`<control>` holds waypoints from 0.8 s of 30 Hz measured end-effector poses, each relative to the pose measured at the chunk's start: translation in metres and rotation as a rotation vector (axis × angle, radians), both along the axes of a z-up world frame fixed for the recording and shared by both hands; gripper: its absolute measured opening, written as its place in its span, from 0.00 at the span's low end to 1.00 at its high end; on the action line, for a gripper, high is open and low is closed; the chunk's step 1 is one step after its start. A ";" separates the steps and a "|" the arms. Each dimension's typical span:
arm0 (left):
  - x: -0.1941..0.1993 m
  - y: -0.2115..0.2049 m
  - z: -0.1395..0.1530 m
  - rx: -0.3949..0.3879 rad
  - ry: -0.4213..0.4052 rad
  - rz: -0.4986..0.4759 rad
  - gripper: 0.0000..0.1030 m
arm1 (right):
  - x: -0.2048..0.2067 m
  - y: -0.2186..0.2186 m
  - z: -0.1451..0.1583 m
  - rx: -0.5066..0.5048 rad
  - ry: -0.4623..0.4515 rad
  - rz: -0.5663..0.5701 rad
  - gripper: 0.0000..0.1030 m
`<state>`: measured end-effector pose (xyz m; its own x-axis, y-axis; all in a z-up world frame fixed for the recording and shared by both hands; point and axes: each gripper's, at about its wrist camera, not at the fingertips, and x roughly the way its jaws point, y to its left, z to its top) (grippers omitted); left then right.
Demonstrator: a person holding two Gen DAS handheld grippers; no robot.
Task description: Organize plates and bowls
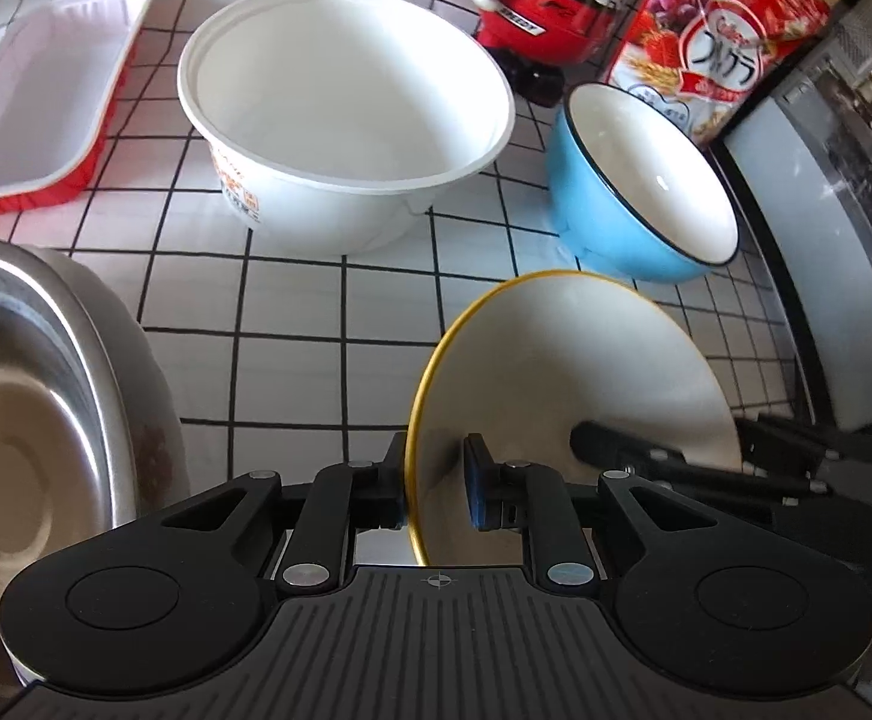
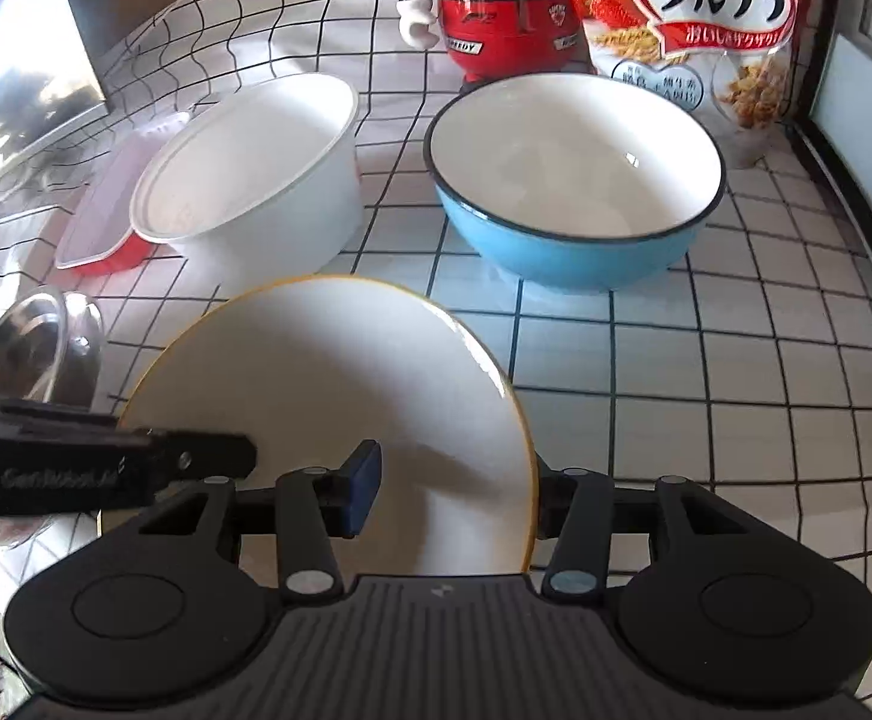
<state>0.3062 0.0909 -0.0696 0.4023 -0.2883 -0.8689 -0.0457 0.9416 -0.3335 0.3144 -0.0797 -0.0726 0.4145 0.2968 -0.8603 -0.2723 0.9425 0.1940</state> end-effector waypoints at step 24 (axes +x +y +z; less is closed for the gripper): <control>-0.014 0.005 0.010 -0.073 -0.062 -0.049 0.24 | -0.012 -0.017 0.011 -0.005 0.008 0.012 0.47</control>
<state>0.2919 0.0962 -0.0592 0.4384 -0.3707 -0.8188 0.0227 0.9153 -0.4022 0.3026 -0.0964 -0.0617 0.4044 0.2969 -0.8650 -0.2819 0.9403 0.1910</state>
